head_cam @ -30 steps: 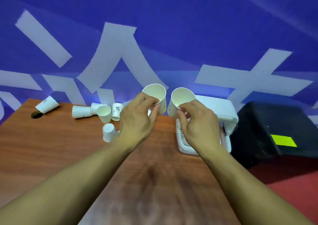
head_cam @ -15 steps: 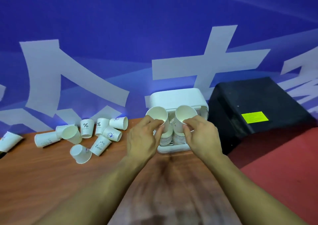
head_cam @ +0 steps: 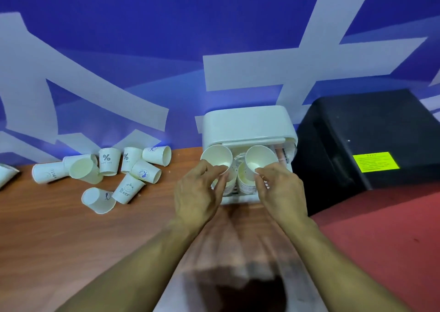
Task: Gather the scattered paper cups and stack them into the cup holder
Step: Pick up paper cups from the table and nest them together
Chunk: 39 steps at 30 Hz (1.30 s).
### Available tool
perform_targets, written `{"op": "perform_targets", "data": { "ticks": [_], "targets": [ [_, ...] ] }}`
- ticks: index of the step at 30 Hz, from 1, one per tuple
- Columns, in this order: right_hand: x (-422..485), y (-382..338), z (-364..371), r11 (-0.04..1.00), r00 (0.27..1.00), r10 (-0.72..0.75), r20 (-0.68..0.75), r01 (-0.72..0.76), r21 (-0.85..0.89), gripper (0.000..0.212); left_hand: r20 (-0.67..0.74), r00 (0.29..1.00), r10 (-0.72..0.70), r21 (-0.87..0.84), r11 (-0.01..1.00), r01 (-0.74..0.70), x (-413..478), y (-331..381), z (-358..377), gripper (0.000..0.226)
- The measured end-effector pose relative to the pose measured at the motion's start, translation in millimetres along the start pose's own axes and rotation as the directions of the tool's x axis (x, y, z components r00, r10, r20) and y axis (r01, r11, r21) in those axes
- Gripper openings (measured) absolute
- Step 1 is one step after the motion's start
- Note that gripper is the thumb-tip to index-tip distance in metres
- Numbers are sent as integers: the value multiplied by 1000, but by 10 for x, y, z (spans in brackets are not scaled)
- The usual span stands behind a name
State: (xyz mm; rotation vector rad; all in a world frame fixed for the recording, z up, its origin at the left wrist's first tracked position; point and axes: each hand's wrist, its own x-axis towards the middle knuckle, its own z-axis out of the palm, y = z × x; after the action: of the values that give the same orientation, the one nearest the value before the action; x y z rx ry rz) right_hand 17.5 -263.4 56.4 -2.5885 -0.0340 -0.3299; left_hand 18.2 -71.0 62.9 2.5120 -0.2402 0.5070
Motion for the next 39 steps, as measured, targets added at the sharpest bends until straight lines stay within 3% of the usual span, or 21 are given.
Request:
{"op": "perform_targets", "data": {
  "ticks": [8,12,16,25,32,39],
  "targets": [
    [12,125,226,1000,989,20,144,-22,9,16,-13,1000,13,-22,1000,-14,-73,-85,150,10],
    [15,165,339,1000,982,-7,190,3,22,29,6,1000,5,-1,1000,-5,-81,-108,177,11],
    [21,207,413,1000,970,21,242,-21,0,19,8,1000,4,13,1000,-4,-74,-124,200,13],
    [-59,256,596,992,989,42,145,-58,110,18,21,999,27,-17,1000,-27,-54,-230,264,12],
    [-76,259,634,992,991,58,119,-70,104,8,140,990,-1,28,1000,-3,-121,-271,375,13],
    [-73,273,650,989,991,64,115,-78,126,7,268,963,-5,1,1000,5,-129,-362,519,28]
  ]
}}
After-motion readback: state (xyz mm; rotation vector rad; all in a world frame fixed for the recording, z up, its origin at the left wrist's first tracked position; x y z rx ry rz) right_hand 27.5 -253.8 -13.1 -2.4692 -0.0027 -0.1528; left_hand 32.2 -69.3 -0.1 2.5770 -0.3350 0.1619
